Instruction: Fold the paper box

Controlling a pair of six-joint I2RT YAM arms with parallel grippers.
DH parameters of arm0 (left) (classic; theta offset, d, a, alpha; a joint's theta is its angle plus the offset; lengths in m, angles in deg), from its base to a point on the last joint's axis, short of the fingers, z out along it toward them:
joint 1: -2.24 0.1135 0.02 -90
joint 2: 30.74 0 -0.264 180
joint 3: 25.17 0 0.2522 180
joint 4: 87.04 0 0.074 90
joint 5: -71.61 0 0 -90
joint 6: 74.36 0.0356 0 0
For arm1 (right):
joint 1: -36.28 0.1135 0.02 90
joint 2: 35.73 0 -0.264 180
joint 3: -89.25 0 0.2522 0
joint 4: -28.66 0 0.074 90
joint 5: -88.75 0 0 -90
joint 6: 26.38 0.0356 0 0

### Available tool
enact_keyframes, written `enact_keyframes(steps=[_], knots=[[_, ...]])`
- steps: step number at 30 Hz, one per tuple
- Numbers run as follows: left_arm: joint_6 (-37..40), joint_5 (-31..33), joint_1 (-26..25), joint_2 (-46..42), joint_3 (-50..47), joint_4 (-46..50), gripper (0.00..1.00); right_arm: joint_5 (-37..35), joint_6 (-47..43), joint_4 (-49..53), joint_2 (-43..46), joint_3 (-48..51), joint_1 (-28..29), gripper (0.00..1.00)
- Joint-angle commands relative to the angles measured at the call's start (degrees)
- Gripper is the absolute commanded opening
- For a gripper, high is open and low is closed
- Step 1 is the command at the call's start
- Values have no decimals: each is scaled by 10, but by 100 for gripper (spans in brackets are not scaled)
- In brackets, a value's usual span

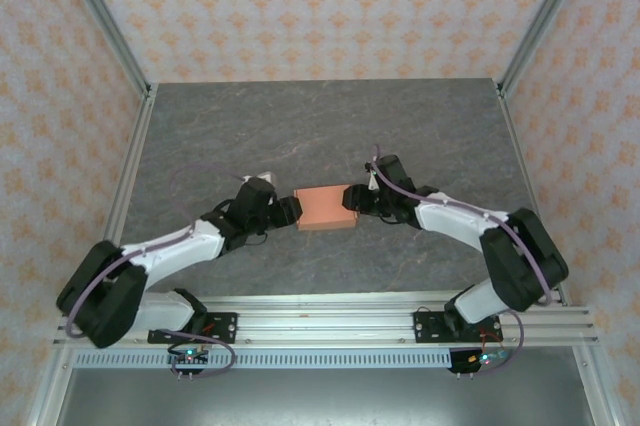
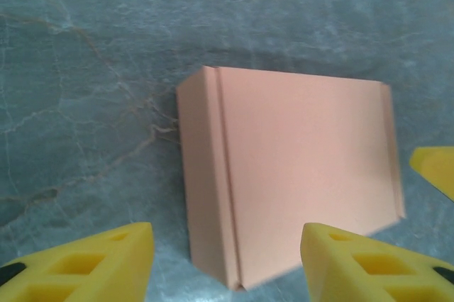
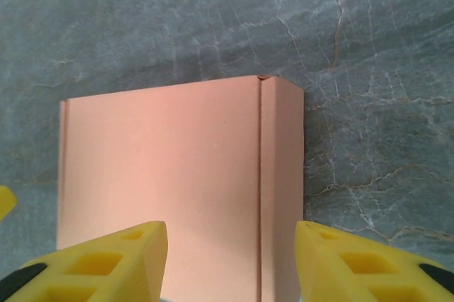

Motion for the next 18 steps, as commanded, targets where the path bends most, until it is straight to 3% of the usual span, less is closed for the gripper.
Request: enact_keyframes(steps=[1,3,8,18], knots=[[10,-45,5,48,27,-18,58,9,-3,3,-29,-22,-3,50],[8,-54,5,65,35,-38,56,12,0,-10,-41,-26,-3,49],[22,-61,7,123,88,-34,41,24,12,-38,-73,-40,-13,42],[64,-44,39,266,235,-14,43,40,4,-53,-150,-135,-86,36]])
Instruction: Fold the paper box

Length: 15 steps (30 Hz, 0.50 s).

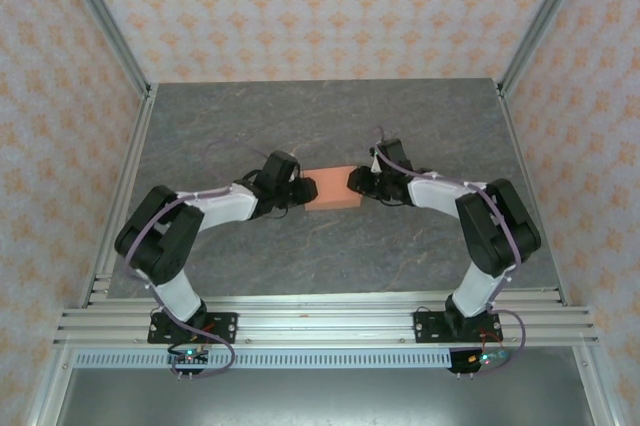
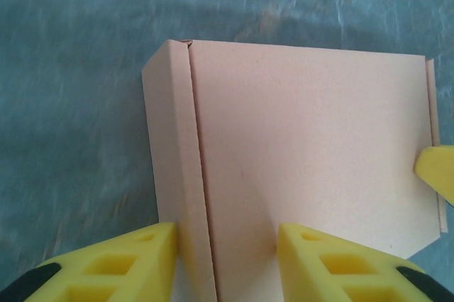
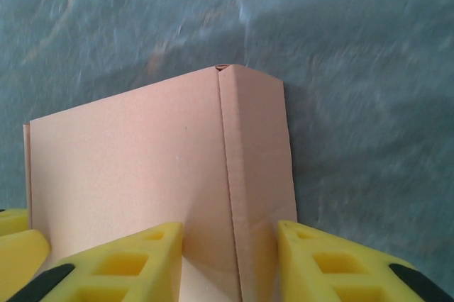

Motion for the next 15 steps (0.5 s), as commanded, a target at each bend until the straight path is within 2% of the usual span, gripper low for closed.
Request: enact_keyframes(steps=[1,5,9,12,15], knots=[[31,-2,17,51,72,6,44,12,-5,-15,-35,-58,-20,36],[57,11,36,118,174,58,51,-5,-9,15,-90,-128,-57,37],[71,28,48,141,219,82,56,-8,-15,34,-123,-170,-87,42],[82,54,52,123,224,94,61,-10,-25,43,-103,-172,-110,48],[122,99,55,66,202,96,66,-61,-69,75,-37,-160,-118,52]])
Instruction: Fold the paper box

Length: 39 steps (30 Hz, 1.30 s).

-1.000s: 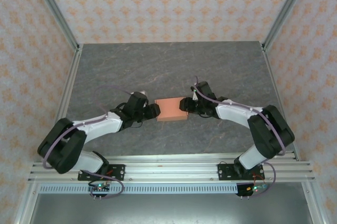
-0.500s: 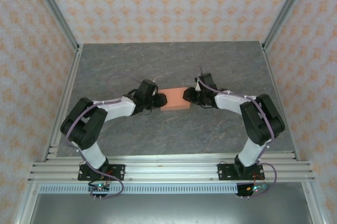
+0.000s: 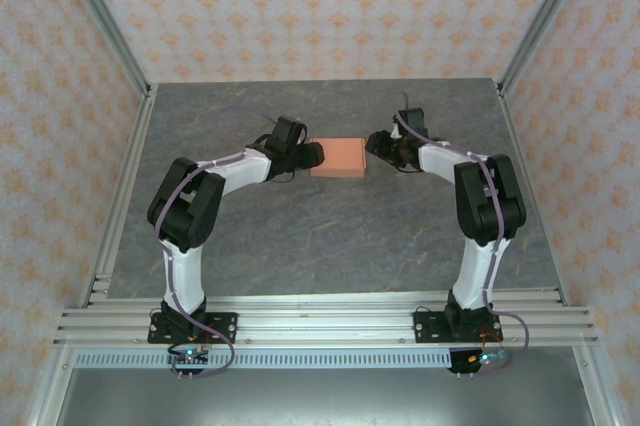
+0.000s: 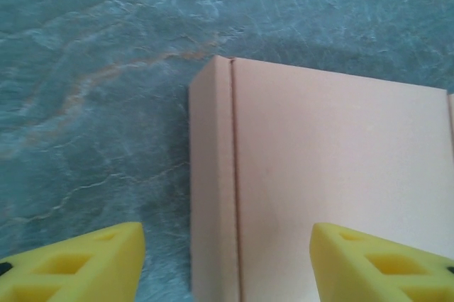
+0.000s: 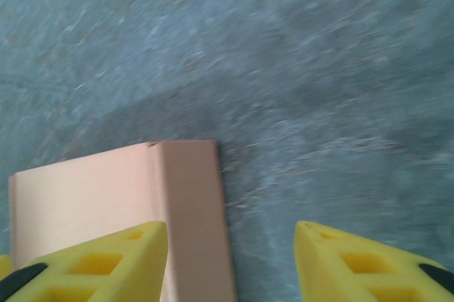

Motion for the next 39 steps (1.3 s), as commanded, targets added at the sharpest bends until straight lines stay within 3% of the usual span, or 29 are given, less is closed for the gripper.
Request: enact_keyframes(steps=[1,5,11,12,14,19,22,26,29,33,35,39], knots=[[53,76,5,-86,-20,22,67,-73,-59,48,99,7,-4,53],[96,169,4,-203,-120,-17,74,-208,-127,83,216,59,6,59],[174,363,9,-385,-271,-63,85,-439,-200,72,357,154,10,77],[187,381,13,-406,-292,-73,86,-470,-210,55,375,175,7,80],[190,404,29,-437,-321,-79,100,-507,-220,28,400,212,0,88],[159,426,92,-469,-360,-64,100,-576,-206,-33,419,287,-10,99],[198,425,127,-461,-379,-92,100,-583,-196,-94,419,342,-12,99],[305,349,158,-430,-448,-250,100,-558,-224,-208,408,410,-13,99],[290,267,189,-396,-462,-303,100,-509,-254,-293,380,443,-19,99],[293,252,210,-331,-465,-364,100,-435,-258,-413,330,469,-41,99],[280,213,234,-309,-475,-405,100,-417,-271,-440,305,466,-47,99],[311,145,234,-266,-494,-475,100,-366,-267,-498,268,482,-70,99]])
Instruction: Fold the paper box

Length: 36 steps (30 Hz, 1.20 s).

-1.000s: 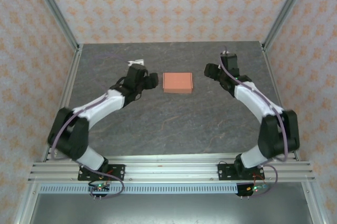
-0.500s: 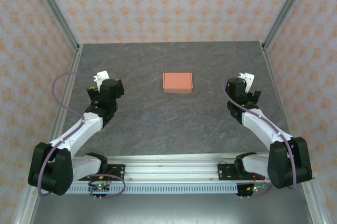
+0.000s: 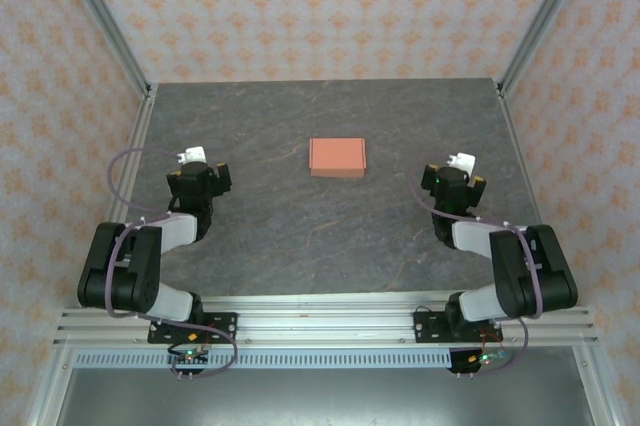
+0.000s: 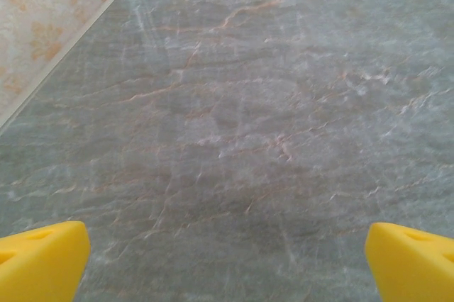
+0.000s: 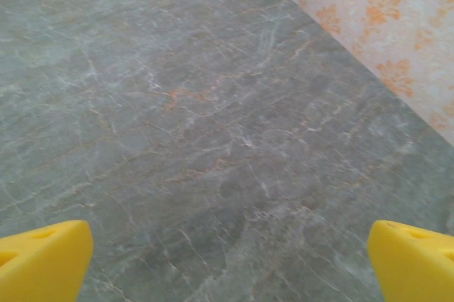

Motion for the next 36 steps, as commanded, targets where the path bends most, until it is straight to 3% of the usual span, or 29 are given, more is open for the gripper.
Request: enact_keyframes(steps=[1,3,10,36], knots=[[31,-68,-5,18,-18,-89,100,63,-4,-118,-33,20,-18,99],[34,-73,-4,21,-13,-83,100,68,-5,-162,-64,26,-22,99],[35,-70,-6,21,-13,-84,100,89,19,-73,-58,-12,-44,99],[37,-65,-8,21,-13,-84,100,89,17,-77,-57,-9,-44,99]])
